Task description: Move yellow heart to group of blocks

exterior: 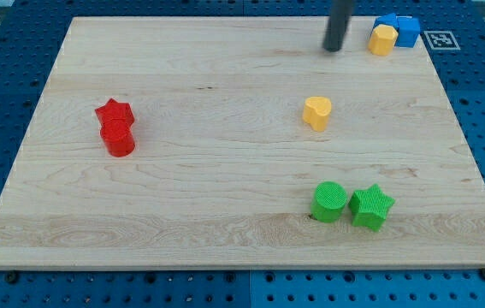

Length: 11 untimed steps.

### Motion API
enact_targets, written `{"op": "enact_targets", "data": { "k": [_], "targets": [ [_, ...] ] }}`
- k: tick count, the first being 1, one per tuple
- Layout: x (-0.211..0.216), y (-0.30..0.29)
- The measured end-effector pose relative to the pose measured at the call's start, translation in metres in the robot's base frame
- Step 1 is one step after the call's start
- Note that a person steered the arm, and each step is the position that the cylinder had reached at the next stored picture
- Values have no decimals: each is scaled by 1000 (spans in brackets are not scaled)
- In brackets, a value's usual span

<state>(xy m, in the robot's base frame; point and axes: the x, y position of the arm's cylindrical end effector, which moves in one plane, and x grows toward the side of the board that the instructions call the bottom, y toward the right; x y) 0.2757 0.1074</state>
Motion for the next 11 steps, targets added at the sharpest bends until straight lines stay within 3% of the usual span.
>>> {"op": "enact_targets", "data": {
  "k": [2, 3, 4, 5, 8, 9, 11],
  "targets": [
    [87, -135],
    [154, -135],
    [188, -114],
    [188, -113],
    [148, 38],
    [137, 50],
    [135, 8]
  ]
}}
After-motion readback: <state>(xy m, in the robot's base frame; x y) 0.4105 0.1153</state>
